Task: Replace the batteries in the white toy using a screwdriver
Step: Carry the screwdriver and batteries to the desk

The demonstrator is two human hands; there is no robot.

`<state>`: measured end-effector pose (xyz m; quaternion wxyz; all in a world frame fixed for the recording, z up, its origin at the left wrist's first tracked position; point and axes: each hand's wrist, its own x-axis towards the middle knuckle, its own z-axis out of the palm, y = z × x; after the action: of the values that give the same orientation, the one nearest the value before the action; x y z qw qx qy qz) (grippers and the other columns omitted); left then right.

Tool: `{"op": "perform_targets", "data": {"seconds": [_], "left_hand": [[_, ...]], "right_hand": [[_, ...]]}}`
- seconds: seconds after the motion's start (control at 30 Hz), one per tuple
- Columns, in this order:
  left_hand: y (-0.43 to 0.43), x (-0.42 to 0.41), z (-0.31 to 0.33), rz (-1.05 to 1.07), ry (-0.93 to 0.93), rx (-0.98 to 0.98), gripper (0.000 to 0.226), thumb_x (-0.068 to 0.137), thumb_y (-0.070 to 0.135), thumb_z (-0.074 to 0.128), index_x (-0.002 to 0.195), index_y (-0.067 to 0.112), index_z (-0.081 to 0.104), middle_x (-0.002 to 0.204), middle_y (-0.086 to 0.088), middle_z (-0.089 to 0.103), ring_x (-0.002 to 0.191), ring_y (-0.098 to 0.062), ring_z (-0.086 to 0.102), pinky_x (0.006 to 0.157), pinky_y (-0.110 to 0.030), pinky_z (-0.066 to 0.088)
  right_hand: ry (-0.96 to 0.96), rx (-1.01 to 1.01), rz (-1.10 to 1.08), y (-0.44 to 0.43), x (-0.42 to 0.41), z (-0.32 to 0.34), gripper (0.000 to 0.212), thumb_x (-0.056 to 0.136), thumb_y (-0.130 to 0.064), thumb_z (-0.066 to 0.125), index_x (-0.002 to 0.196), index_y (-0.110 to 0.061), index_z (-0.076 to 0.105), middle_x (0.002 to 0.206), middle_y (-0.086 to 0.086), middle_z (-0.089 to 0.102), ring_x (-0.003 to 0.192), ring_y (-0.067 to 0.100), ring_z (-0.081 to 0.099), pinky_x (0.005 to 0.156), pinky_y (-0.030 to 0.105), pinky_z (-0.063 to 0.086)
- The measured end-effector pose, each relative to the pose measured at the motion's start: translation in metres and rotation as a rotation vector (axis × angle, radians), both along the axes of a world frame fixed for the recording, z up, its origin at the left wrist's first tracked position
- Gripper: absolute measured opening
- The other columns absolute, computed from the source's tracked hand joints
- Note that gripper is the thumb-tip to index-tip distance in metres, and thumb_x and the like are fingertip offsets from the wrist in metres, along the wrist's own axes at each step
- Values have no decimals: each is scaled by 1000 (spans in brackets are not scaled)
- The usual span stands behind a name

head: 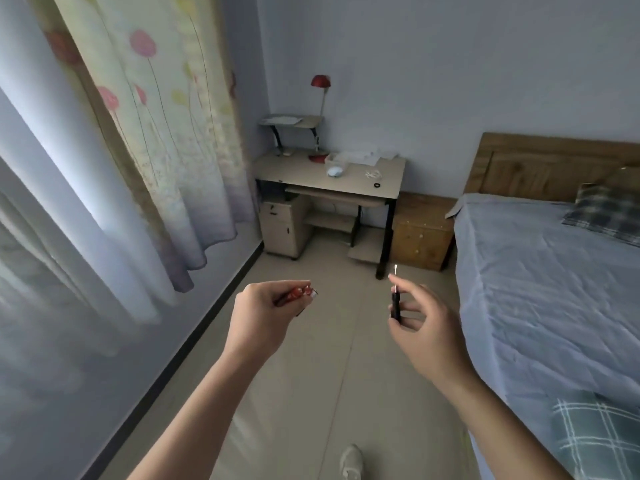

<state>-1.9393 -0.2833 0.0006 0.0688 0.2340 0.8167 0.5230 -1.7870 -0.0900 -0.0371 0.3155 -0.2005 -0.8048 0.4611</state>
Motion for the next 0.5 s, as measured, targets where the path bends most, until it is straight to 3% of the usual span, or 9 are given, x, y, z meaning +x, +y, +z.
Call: {"op": "perform_targets", "data": {"seconds": [0.27, 0.5], "left_hand": [[117, -158, 7, 15, 41, -16, 13, 82, 31, 80, 95, 30, 81, 67, 17, 72, 58, 10, 58, 54, -9, 39], [209, -272, 25, 18, 77, 28, 16, 81, 31, 81, 97, 30, 81, 70, 18, 73, 66, 6, 66, 58, -7, 43]], "right_hand": [[-10, -26, 17, 110, -159, 3, 63, 80, 7, 69, 130, -31, 62, 113, -12, 63, 100, 5, 65, 81, 20, 58], [-15, 8, 27, 203, -278, 30, 66, 78, 12, 67, 128, -29, 63, 111, -12, 62, 95, 5, 66, 81, 19, 57]]}}
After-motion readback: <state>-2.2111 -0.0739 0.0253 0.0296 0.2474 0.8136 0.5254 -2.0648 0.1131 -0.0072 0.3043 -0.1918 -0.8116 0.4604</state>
